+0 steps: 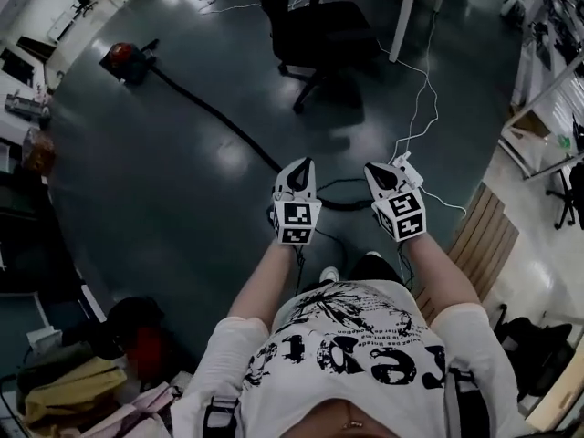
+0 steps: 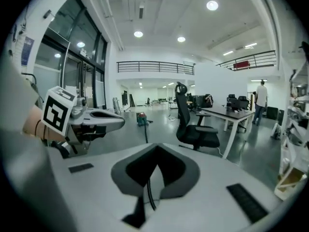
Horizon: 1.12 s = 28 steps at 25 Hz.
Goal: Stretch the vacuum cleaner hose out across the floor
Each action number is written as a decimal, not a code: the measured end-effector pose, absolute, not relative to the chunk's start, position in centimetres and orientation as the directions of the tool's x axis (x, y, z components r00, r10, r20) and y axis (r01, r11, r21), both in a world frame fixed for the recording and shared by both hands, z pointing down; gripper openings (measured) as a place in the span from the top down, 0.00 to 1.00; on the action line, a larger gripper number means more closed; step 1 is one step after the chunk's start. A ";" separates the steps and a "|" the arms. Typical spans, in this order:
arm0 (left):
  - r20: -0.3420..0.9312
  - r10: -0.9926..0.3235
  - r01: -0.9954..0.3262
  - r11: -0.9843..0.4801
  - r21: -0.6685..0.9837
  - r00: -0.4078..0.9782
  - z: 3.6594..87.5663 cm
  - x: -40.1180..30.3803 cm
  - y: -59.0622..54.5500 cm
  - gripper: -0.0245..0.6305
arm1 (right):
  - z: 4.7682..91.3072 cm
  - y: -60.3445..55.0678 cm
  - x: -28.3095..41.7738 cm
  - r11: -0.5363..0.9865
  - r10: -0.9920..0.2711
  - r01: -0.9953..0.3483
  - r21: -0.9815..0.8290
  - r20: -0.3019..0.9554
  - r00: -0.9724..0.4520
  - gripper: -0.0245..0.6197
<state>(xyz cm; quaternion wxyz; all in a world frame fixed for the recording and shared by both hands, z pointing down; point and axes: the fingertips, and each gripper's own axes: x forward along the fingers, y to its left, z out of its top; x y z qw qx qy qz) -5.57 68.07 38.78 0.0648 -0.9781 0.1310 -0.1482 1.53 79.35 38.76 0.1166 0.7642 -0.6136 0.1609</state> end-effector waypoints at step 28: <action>0.002 -0.850 -0.837 -0.519 -0.175 0.527 27.7 -27.5 62.3 0.96 | 30.9 62.8 -13.7 0.450 -0.873 -0.893 0.011 0.218 -0.437 0.96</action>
